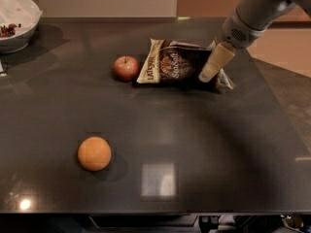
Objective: Pick brown chip bag
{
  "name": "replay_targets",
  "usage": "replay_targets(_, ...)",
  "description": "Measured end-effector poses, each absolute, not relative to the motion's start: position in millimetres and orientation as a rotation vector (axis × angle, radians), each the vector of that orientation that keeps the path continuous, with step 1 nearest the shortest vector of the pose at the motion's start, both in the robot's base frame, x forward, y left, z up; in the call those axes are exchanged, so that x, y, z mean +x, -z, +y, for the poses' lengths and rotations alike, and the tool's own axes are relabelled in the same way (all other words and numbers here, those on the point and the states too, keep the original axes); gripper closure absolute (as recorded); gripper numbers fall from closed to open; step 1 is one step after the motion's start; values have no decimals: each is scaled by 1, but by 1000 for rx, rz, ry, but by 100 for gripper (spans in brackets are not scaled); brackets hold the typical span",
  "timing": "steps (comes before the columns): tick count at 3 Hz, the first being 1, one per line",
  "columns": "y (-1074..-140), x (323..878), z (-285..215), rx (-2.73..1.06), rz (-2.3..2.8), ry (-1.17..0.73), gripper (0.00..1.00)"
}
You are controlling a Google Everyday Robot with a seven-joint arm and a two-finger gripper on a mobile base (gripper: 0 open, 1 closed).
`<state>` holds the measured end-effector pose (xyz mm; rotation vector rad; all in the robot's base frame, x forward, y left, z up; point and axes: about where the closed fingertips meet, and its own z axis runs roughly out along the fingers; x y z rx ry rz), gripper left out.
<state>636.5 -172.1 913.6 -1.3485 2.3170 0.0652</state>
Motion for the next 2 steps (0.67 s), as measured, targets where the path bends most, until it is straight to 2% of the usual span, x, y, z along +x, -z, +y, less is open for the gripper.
replay_targets(2,-897,649,-159,-1319,2332,-110,0)
